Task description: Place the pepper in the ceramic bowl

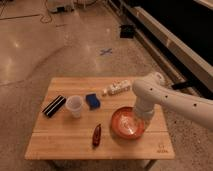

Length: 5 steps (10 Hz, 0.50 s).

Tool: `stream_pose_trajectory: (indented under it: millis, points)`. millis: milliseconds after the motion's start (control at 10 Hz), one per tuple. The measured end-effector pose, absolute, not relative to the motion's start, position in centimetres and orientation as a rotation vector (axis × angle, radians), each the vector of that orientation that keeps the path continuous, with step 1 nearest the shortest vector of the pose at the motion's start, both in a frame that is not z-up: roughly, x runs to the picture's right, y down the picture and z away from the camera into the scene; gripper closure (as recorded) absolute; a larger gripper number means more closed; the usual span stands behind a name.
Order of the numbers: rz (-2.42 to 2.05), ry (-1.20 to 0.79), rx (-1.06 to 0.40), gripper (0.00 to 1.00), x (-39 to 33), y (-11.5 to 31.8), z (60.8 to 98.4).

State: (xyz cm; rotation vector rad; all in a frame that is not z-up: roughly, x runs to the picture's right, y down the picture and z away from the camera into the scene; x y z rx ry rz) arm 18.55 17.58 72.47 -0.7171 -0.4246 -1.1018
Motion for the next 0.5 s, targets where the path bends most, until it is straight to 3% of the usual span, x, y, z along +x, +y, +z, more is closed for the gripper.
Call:
stream_pose_trajectory:
  millis: [500]
  points:
    - [-1.109,-0.510,-0.710,0.59,15.2,18.4,72.2]
